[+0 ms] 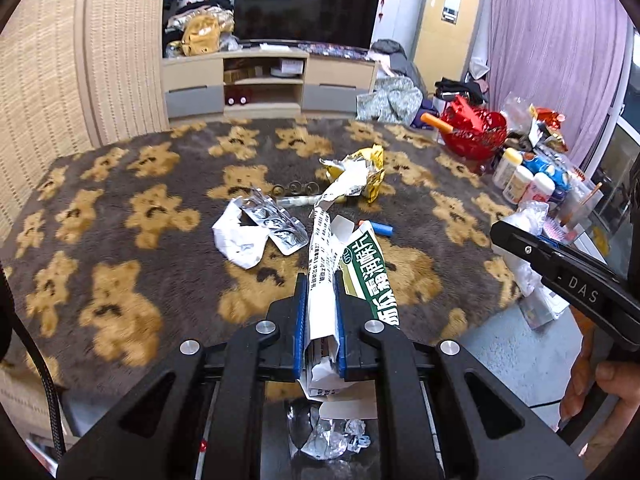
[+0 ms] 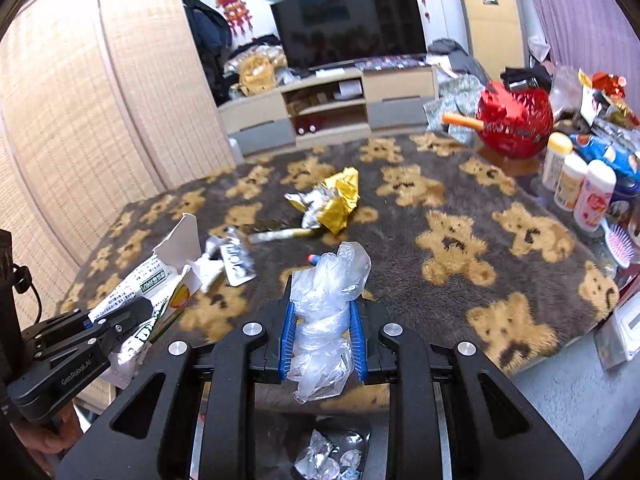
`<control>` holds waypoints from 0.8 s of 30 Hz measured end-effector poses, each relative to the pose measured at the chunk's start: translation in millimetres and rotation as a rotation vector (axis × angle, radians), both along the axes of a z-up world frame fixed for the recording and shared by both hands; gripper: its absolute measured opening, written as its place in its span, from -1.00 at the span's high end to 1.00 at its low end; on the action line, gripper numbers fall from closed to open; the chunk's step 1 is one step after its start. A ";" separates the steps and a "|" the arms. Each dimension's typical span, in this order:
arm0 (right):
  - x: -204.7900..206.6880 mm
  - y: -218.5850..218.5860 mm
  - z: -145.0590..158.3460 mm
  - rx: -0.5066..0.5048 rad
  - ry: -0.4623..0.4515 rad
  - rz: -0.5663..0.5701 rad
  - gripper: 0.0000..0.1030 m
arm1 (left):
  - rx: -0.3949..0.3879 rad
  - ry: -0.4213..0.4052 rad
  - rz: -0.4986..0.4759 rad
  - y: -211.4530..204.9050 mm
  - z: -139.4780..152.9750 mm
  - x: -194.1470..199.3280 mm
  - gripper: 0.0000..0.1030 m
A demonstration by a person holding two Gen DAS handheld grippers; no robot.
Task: Collect trash
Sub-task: 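Grasp the green-and-white box with the left tool while the right tool grasps white plastic, then lower both held items into the black bin and open both tools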
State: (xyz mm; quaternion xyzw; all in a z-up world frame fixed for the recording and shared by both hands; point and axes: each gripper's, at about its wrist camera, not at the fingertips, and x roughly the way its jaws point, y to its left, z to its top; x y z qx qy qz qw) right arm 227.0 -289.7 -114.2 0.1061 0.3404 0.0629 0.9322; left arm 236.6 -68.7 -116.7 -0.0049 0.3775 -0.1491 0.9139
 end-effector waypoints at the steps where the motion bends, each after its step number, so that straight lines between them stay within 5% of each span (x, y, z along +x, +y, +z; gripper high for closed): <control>1: -9.5 1.3 5.2 -0.001 -0.012 0.007 0.52 | -0.002 -0.007 0.000 3.0 3.8 -8.9 0.79; 12: -75.5 7.9 8.1 -0.005 -0.019 0.051 0.51 | -0.011 -0.024 -0.010 13.9 9.4 -84.2 0.79; 24: -106.4 30.8 -49.6 -0.009 0.111 0.107 0.51 | -0.037 0.053 -0.044 16.8 -31.4 -122.0 0.79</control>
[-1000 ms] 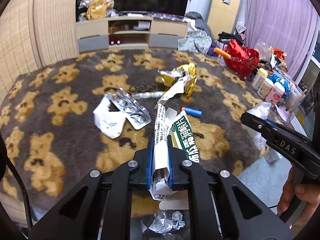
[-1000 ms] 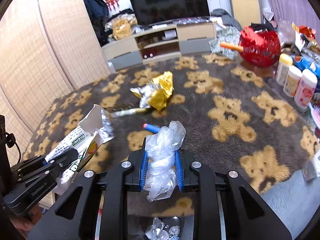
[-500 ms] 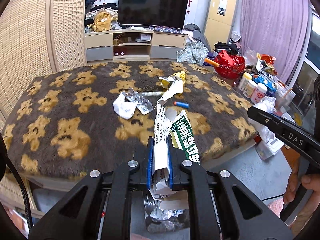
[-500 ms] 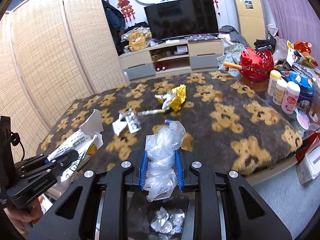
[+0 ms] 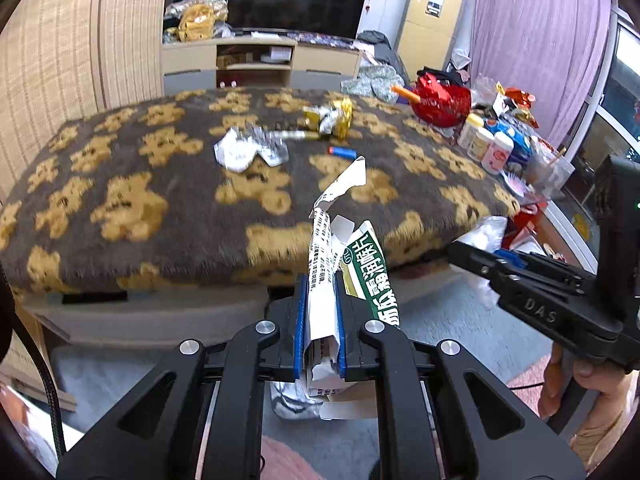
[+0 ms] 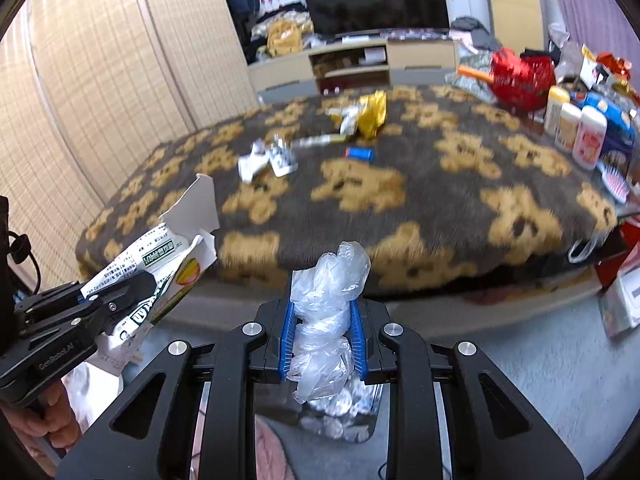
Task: Collect trash
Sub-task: 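Lower both held items into the black bin and open both tools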
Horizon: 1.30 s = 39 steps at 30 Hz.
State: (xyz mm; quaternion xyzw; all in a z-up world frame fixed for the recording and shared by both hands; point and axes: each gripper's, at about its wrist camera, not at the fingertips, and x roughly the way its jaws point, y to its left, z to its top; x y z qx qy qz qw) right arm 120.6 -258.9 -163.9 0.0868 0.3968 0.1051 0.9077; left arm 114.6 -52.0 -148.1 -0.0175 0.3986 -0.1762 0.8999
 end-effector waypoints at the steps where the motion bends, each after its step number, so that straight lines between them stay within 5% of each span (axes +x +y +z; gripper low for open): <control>1: -0.8 1.4 -6.7 0.000 0.015 0.002 0.51 | -0.001 0.015 -0.003 0.0 -7.2 -1.3 0.79; 22: 6.2 7.8 -127.6 0.027 0.289 0.008 0.48 | 0.047 0.276 -0.047 -17.4 -138.6 8.9 0.76; 31: 16.9 2.0 -147.9 0.071 0.344 -0.012 0.35 | 0.029 0.335 -0.075 -24.0 -162.2 18.3 0.69; 34: 20.3 0.4 -149.2 0.081 0.349 -0.015 0.04 | 0.029 0.331 -0.073 -23.6 -162.5 19.3 0.46; 39: 23.8 -3.0 -149.7 0.084 0.352 -0.032 -0.18 | 0.046 0.318 -0.062 -21.2 -158.4 21.6 -0.15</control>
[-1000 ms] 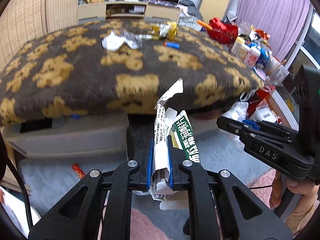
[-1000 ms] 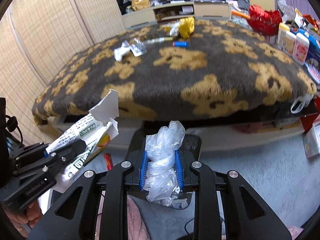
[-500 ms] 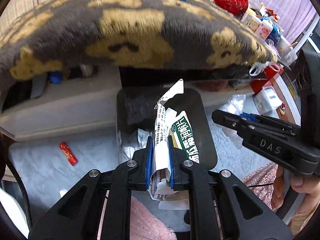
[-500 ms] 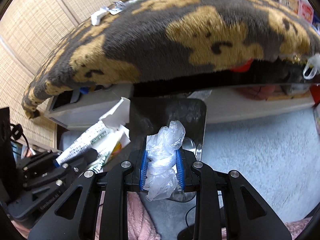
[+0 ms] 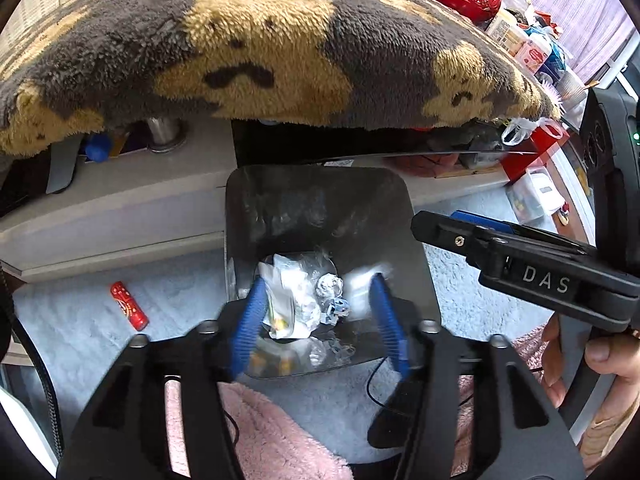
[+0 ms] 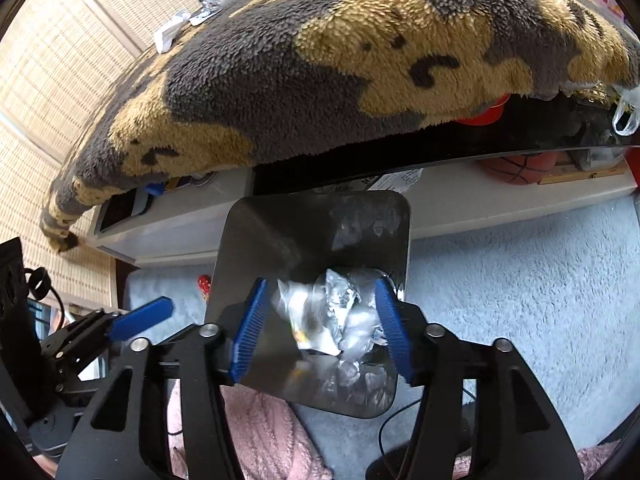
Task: Collect trash
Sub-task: 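Lower both held items into the black bin and open both tools, then grasp white paper with the left tool while the right tool grasps the blue foam dart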
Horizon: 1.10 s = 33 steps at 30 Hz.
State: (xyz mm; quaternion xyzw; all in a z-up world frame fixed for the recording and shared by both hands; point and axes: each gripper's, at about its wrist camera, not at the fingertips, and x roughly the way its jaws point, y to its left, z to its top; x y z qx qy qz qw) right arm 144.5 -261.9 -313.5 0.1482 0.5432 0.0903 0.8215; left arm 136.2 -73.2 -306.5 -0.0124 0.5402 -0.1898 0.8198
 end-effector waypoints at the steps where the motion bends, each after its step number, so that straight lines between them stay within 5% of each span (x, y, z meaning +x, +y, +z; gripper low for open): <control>1: 0.6 -1.8 0.8 -0.002 -0.001 -0.006 -0.29 | 0.004 -0.006 0.003 1.2 2.0 0.6 -0.22; 5: 5.4 -11.7 9.8 -0.031 -0.020 -0.040 -0.69 | 0.018 -0.029 0.018 7.1 12.7 5.2 -0.56; 11: 15.7 -24.4 42.1 -0.104 -0.098 -0.076 -0.91 | 0.030 -0.099 0.055 18.9 46.2 16.4 -0.84; 20: 62.2 -33.8 108.4 -0.105 -0.248 -0.104 -0.93 | 0.023 -0.187 0.146 44.9 96.5 57.3 -0.84; 30: 137.9 -17.9 115.7 -0.128 -0.304 -0.055 -0.91 | 0.037 -0.242 0.201 57.5 110.7 123.9 -0.81; 33: 156.3 -12.2 109.6 -0.146 -0.302 -0.029 -0.64 | 0.040 -0.242 0.212 59.2 107.3 148.1 -0.54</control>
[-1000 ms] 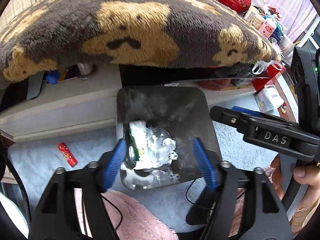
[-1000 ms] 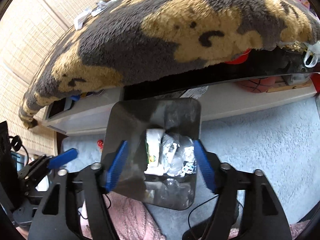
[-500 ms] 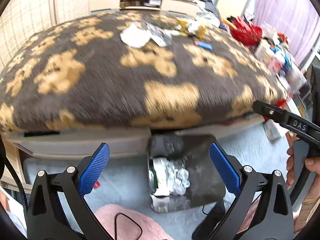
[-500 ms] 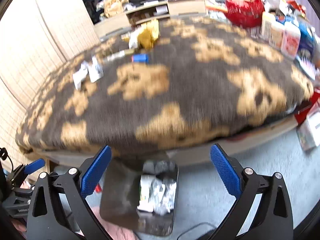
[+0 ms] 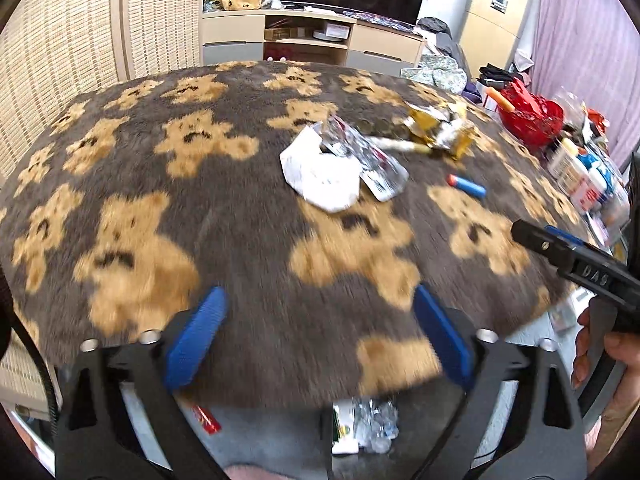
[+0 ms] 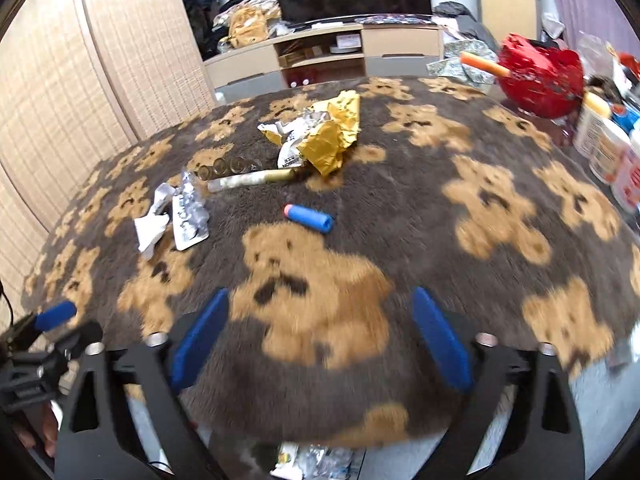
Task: Collect trash
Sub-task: 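Grasp white paper with the left tool while the right tool grasps the blue foam dart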
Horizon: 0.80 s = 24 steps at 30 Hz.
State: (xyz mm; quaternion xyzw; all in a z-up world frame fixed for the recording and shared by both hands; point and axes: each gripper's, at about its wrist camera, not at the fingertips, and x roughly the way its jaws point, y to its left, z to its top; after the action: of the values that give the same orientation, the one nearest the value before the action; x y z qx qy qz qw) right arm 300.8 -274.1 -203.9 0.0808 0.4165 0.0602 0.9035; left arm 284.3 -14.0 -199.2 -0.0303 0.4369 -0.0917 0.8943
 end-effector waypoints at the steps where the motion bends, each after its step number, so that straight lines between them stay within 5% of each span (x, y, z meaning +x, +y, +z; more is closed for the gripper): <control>1: 7.3 1.8 -2.8 -0.001 0.004 0.009 -0.53 | 0.002 0.007 0.005 0.0 -2.7 7.6 -0.48; 18: 70.4 13.8 -27.4 -0.044 0.009 0.037 -0.33 | 0.041 0.034 0.009 -19.5 -26.3 101.0 -0.39; 22: 78.5 18.3 -27.7 -0.069 0.008 0.036 -0.11 | 0.048 0.038 0.007 -20.1 -28.2 112.7 -0.38; 24: 77.0 20.5 -27.8 -0.080 0.004 0.039 0.03 | 0.070 0.028 0.010 -20.4 -28.5 114.7 -0.19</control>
State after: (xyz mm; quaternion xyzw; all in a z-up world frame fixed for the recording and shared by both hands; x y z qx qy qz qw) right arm 377.8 -253.6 -231.7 0.0364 0.4220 0.0609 0.9038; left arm 399.0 -34.5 -227.7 -0.0025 0.4522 -0.0714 0.8891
